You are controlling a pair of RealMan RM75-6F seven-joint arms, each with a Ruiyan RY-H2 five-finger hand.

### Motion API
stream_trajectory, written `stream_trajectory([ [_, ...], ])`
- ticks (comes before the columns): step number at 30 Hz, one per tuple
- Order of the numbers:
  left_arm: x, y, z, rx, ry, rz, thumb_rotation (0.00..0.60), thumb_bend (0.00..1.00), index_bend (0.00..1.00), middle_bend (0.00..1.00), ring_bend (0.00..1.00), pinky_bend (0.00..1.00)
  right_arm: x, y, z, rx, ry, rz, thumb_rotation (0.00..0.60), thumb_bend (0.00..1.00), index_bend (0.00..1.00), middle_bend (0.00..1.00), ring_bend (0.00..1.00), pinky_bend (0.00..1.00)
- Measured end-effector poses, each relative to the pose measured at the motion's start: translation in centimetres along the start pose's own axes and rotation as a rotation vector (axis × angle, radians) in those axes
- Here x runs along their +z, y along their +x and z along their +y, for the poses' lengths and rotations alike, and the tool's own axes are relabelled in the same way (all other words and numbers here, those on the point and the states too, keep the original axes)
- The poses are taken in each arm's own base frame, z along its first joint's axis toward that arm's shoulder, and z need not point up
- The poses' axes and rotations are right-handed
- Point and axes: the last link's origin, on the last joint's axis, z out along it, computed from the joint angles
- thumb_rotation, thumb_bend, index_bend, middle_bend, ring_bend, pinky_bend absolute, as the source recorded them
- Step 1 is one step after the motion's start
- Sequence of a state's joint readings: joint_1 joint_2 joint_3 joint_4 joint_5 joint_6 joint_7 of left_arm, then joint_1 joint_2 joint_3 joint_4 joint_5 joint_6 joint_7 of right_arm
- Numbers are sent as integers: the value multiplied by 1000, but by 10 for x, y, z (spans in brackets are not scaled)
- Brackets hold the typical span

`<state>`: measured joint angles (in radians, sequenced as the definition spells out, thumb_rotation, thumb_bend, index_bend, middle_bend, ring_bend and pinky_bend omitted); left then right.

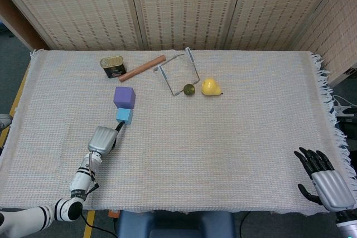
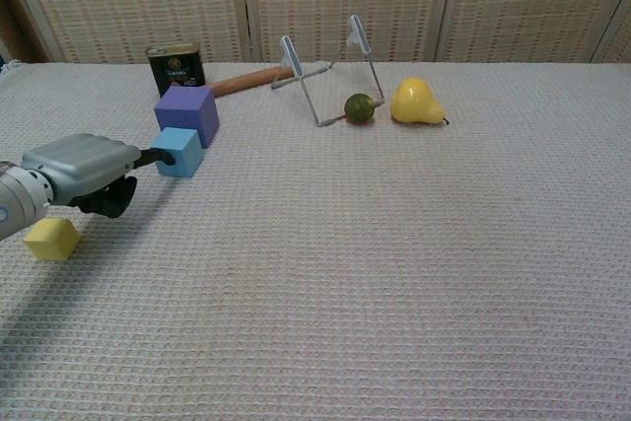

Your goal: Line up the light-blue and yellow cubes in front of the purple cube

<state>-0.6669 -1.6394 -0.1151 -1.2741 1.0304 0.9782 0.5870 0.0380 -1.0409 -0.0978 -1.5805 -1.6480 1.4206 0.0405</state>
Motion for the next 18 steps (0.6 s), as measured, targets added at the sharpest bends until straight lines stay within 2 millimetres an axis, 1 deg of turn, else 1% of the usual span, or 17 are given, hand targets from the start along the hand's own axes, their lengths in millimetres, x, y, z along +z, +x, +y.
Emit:
stream_trajectory([
  [8, 13, 0, -2, 12, 17, -13, 600, 933, 93, 1000, 1000, 1000, 0, 0, 1, 1, -8, -3, 600, 114, 0, 0, 0, 0],
  [18, 21, 3, -2, -6, 27, -14, 600, 927, 99, 1000, 1000, 1000, 1, 0, 1, 1, -12, -4, 600, 113, 0, 0, 0, 0],
])
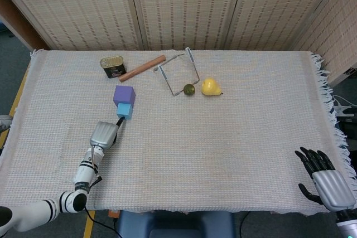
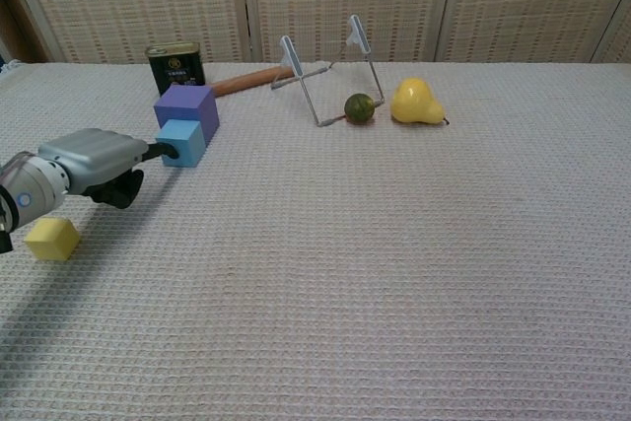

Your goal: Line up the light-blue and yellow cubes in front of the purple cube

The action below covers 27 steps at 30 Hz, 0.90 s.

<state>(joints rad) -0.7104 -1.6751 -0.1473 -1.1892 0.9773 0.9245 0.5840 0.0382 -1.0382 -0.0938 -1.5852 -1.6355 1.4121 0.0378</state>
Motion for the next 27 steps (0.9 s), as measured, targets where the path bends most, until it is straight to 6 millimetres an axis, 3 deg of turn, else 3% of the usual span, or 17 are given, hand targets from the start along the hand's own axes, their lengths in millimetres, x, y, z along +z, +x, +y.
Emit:
stream_trajectory([
  [10, -2, 1, 3, 6, -7, 5, 600, 872, 156, 1000, 1000, 1000, -1, 0, -1, -1, 2, 1, 600, 113, 0, 0, 0, 0],
  [16, -15, 4, 6, -4, -21, 35, 600, 815, 204, 1000, 1000, 1000, -2, 0, -2, -2, 10, -1, 600, 114, 0, 0, 0, 0],
  [18, -22, 6, 6, -13, -29, 48, 600, 744, 204, 1000, 1000, 1000, -3, 0, -2, -2, 13, -1, 600, 114, 0, 0, 0, 0],
  [22, -44, 10, 5, -44, -52, 67, 600, 492, 192, 1000, 1000, 1000, -5, 0, -4, -3, 23, -1, 600, 114, 0, 0, 0, 0],
  [27, -88, 14, -9, -121, -68, 63, 600, 399, 174, 1000, 1000, 1000, -6, -1, -6, -4, 38, -8, 600, 114, 0, 0, 0, 0],
])
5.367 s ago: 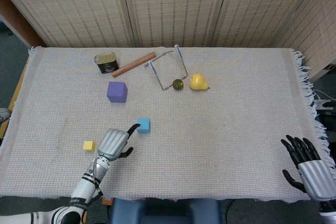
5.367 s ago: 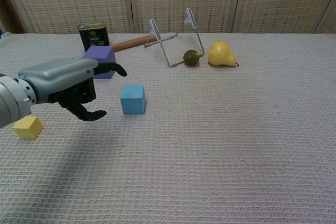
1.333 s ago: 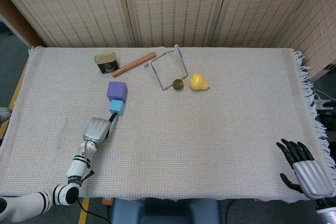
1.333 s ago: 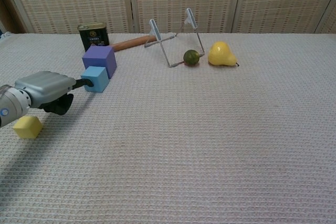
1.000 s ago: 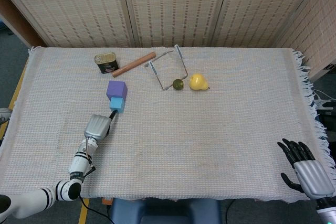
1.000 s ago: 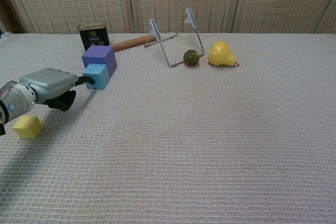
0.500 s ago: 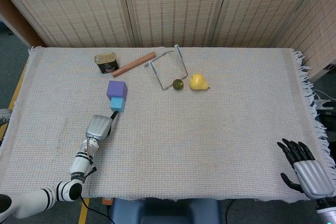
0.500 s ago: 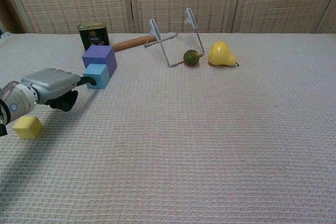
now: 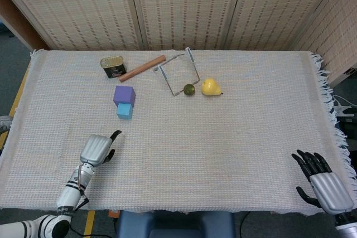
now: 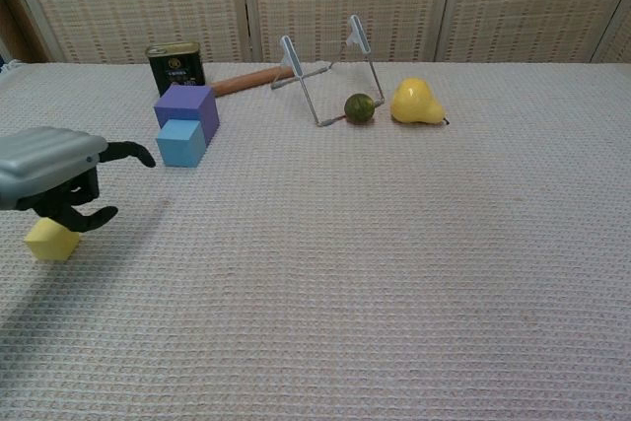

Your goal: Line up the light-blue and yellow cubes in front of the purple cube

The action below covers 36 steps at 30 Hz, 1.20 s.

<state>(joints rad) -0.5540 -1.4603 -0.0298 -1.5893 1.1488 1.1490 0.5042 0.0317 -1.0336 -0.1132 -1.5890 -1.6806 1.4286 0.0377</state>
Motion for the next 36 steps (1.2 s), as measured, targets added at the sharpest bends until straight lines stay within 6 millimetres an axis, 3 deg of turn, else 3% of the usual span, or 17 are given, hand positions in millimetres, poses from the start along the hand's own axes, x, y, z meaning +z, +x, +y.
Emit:
stream_trajectory([
  [4, -39, -9, -21, -19, 31, -49, 600, 380, 158, 1000, 1000, 1000, -2, 0, -4, -2, 21, -1, 600, 114, 0, 0, 0, 0],
  [8, -48, -19, -30, 13, 54, -64, 600, 379, 143, 1000, 1000, 1000, -4, -1, -7, -4, 39, 0, 600, 114, 0, 0, 0, 0],
  [13, -47, -28, -40, 69, 86, -59, 600, 380, 175, 1000, 1000, 1000, -6, -1, -9, -5, 51, -5, 600, 114, 0, 0, 0, 0],
  [24, -37, -47, -51, 74, 132, -41, 600, 381, 398, 1000, 1000, 1000, -8, -1, -8, -5, 41, -5, 600, 114, 0, 0, 0, 0],
  [29, -31, -48, -51, 79, 127, -20, 600, 382, 460, 1000, 1000, 1000, -8, -1, -8, -5, 41, -10, 600, 113, 0, 0, 0, 0],
  [36, -22, -39, -46, 47, 110, 29, 600, 384, 472, 1000, 1000, 1000, -6, -2, -7, -5, 36, -14, 600, 113, 0, 0, 0, 0],
])
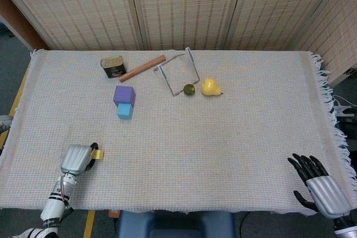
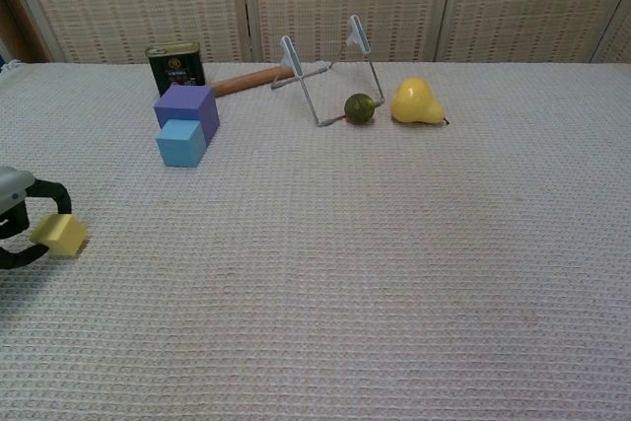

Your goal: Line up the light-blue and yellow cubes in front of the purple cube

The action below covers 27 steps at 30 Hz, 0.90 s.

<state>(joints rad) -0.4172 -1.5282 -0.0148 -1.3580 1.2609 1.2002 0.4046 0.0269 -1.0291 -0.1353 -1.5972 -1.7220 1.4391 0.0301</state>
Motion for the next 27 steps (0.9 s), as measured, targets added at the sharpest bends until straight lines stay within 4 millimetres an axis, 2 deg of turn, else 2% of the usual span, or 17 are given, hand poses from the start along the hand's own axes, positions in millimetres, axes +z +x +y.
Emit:
stream_trajectory([
  [4, 10, 12, 9, -38, -20, 24, 600, 384, 476, 1000, 1000, 1000, 2, -2, 0, -2, -2, -10, 600, 114, 0, 0, 0, 0],
  [12, 46, 36, 39, -51, -73, 49, 600, 384, 473, 1000, 1000, 1000, 5, -2, 3, 1, -22, -12, 600, 114, 0, 0, 0, 0],
  [21, 83, 38, 73, 3, -92, 37, 600, 384, 463, 1000, 1000, 1000, 12, -3, 7, 6, -40, -25, 600, 113, 0, 0, 0, 0],
  [27, 103, 40, 77, 46, -75, 45, 600, 389, 460, 1000, 1000, 1000, 13, -2, 9, 10, -52, -27, 600, 114, 0, 0, 0, 0],
])
